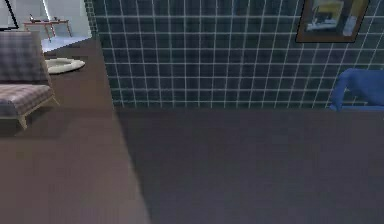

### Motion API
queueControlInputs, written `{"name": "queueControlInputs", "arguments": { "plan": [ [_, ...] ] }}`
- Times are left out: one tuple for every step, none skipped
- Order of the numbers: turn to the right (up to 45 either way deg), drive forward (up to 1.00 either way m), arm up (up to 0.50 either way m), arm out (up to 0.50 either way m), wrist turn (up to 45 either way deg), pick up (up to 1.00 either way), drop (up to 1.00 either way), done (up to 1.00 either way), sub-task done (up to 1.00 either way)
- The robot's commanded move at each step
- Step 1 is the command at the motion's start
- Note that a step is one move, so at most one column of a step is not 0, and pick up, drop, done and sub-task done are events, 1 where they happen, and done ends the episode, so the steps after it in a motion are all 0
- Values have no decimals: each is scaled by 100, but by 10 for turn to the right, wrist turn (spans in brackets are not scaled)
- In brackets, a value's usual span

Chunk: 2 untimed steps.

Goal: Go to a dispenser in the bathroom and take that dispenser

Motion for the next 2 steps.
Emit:
{"name": "queueControlInputs", "arguments": {
  "plan": [
    [0, 15, 0, 0, 0, 0, 0, 0, 0],
    [450, 0, 0, 0, 0, 0, 0, 0, 0]
  ]
}}
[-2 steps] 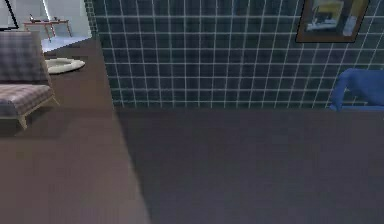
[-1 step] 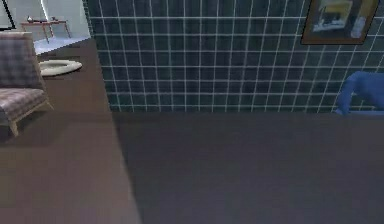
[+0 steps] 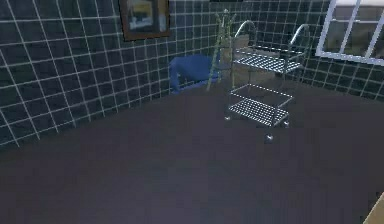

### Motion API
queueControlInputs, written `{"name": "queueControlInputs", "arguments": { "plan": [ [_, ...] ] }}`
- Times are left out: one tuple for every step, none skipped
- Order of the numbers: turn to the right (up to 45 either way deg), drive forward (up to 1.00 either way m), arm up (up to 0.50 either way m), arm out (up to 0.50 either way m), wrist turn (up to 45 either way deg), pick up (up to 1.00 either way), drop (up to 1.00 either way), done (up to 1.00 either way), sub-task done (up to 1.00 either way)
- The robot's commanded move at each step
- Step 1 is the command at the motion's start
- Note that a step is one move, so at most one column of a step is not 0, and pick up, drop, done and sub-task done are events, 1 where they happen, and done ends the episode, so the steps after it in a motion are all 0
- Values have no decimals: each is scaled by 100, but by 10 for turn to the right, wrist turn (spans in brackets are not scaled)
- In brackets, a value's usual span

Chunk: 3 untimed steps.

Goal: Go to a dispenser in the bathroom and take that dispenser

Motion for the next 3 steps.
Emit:
{"name": "queueControlInputs", "arguments": {
  "plan": [
    [270, 0, 0, 0, 0, 0, 0, 0, 0],
    [0, 100, 0, 0, 0, 0, 0, 0, 0],
    [60, 0, 0, 0, 0, 0, 0, 0, 0]
  ]
}}
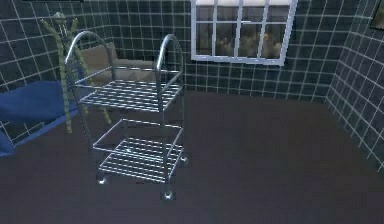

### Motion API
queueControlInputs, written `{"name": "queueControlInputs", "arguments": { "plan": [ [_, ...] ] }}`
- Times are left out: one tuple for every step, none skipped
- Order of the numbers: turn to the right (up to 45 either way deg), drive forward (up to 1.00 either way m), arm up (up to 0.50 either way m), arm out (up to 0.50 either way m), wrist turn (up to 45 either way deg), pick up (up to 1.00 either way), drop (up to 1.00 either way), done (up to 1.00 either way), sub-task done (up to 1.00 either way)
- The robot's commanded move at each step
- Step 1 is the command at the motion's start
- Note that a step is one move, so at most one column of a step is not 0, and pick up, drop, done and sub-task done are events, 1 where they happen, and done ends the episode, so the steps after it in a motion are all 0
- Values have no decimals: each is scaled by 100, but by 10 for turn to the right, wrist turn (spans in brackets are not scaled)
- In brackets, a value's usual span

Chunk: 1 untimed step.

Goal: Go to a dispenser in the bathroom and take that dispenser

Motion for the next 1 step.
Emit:
{"name": "queueControlInputs", "arguments": {
  "plan": [
    [0, 15, 0, 0, 0, 0, 0, 0, 0]
  ]
}}
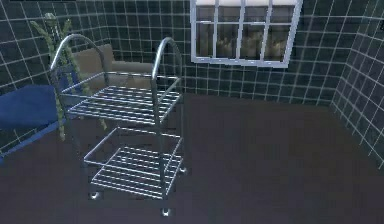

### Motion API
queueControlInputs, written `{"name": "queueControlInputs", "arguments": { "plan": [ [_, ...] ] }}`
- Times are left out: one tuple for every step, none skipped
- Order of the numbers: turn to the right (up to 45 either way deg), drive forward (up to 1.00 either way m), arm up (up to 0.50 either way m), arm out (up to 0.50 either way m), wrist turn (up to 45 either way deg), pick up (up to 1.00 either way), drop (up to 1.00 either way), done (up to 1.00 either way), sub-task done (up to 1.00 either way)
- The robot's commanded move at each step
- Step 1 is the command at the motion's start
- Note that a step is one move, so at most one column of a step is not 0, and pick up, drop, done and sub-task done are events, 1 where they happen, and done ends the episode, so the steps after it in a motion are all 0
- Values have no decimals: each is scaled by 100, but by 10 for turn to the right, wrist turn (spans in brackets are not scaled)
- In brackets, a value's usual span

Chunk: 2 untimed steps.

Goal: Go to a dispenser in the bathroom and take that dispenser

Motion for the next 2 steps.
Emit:
{"name": "queueControlInputs", "arguments": {
  "plan": [
    [120, 0, 0, 0, 0, 0, 0, 0, 0],
    [0, 15, 0, 0, 0, 0, 0, 0, 0]
  ]
}}
